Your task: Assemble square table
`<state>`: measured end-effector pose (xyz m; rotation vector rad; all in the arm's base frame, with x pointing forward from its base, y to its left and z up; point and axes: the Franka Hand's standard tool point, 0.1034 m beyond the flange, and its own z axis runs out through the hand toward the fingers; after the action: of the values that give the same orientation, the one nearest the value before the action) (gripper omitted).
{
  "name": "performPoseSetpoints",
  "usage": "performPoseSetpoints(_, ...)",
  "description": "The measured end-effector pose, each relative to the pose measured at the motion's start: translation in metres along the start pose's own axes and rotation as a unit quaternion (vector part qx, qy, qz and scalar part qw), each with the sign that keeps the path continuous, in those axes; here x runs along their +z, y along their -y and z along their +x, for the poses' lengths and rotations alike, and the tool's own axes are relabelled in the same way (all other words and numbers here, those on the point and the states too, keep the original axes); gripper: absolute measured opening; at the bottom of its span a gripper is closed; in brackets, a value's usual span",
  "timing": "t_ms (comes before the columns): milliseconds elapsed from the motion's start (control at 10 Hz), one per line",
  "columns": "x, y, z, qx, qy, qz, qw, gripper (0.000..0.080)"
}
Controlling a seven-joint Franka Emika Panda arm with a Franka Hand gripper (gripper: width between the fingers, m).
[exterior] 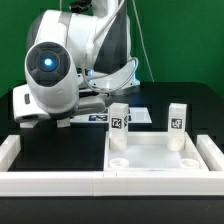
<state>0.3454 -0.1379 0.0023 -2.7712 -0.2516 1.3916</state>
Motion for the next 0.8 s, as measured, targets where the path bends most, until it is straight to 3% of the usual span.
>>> performPoseSetpoints(600, -0.001, 0.002, 0.001, -0.009, 0.000, -0.003, 1.000, 0.0278)
performPoseSetpoints(700, -0.007, 0.003, 0.000, -0.012, -0.003, -0.005, 1.000, 0.0278)
performPoseSetpoints(800, -0.031, 0.007, -0.010, -0.027, 0.007, -0.004, 1.000, 0.0278)
